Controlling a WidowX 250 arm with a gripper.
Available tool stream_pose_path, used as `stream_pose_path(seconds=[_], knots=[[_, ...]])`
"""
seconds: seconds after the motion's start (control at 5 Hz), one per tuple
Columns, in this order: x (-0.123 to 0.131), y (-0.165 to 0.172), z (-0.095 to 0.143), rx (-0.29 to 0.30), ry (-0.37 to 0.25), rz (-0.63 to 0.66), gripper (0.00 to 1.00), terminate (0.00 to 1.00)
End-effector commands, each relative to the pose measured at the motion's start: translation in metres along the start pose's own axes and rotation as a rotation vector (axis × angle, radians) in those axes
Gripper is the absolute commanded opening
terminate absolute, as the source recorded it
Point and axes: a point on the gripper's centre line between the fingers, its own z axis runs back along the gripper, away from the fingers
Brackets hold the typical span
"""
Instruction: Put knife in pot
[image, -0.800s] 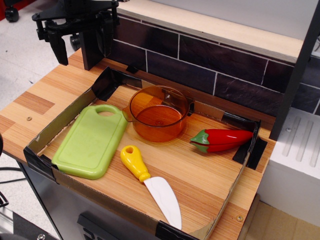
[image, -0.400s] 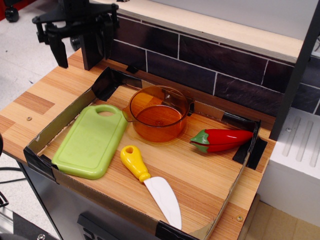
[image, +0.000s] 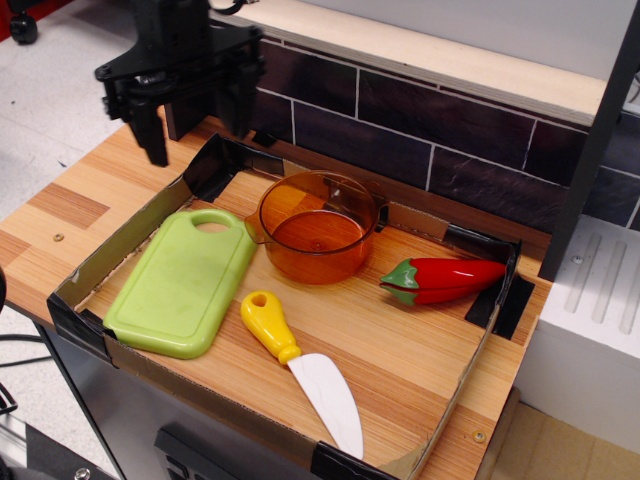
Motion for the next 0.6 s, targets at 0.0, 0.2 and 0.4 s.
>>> stream_pose_path(seconds=[0.0, 0.2, 0.4], knots=[[-0.04, 0.009, 0.015, -0.012, 0.051, -0.051, 1.0, 0.0], [-0.068, 0.013, 0.003, 0.016, 0.098, -0.091, 1.0, 0.0], [-0.088, 0.012, -0.012, 0.02, 0.077, -0.152, 1.0, 0.0]])
